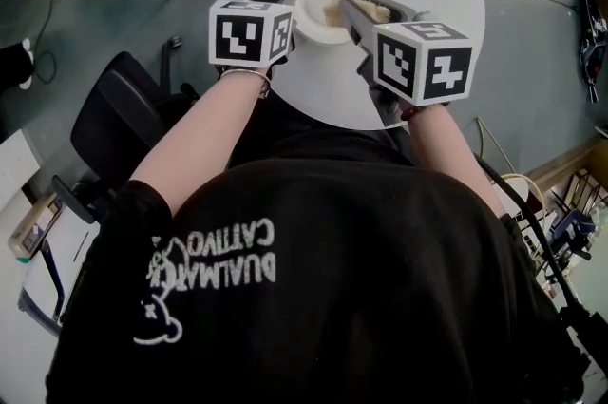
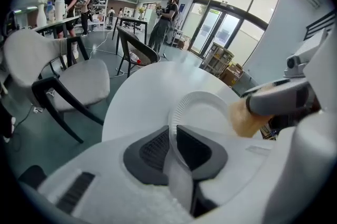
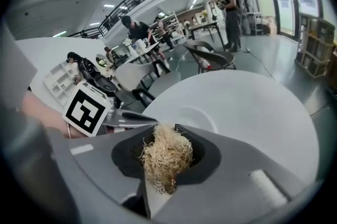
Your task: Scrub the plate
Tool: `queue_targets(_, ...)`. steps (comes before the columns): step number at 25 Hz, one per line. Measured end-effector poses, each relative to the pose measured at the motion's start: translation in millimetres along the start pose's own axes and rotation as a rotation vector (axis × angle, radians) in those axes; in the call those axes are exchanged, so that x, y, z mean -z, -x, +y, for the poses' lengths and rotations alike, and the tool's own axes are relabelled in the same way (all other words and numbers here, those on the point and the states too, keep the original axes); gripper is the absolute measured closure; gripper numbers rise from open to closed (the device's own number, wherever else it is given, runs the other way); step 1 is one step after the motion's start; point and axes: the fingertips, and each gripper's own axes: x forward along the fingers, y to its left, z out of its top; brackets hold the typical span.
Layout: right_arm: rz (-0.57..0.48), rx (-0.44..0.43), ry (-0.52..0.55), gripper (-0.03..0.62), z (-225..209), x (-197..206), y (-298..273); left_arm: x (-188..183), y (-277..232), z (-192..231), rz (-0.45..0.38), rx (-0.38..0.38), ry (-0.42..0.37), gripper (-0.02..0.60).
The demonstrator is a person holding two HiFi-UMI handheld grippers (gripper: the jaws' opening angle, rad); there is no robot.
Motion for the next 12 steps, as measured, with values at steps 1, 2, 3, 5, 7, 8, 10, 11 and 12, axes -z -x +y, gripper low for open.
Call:
queue_targets(1, 0.034, -0.027, 0.010, 0.505, 11, 7, -10, 0, 0, 0, -0.002, -0.002, 0.003, 0.537)
queue_targets(2, 0.065, -0.041, 0.023, 0.505, 21, 14, -19, 0, 0, -1, -0.004, -0.003, 0.006, 0.537)
queue_targets(3, 0.092, -0.050, 0.038, 0.505, 29, 20, -27, -1, 0, -2, -0.005, -0.005, 0.007, 0.537)
queue_targets(5, 0.130, -0.059, 0.068, 0.505, 41, 29, -40, -2, 1, -2, -0.007, -0.005, 0.008, 0.537)
queue_targets(7, 0.159, -0.049, 0.105, 0.507, 47, 36, -49, -2, 2, -3, -0.008, -0.001, 0.006, 0.540)
queue_targets(8, 0.173, -0.039, 0.124, 0.505, 47, 40, -52, -2, 2, -3, -0.008, 0.002, 0.005, 0.540)
queue_targets(10, 0.195, -0.022, 0.151, 0.505, 44, 46, -56, -1, 3, -4, -0.004, 0.007, 0.000, 0.540)
queue_targets(11, 0.202, -0.014, 0.157, 0.505, 42, 47, -57, -1, 3, -4, -0.003, 0.010, -0.003, 0.540)
queue_targets(12, 0.209, -0.006, 0.160, 0.505, 40, 48, -57, -2, 3, -3, -0.003, 0.013, -0.005, 0.540)
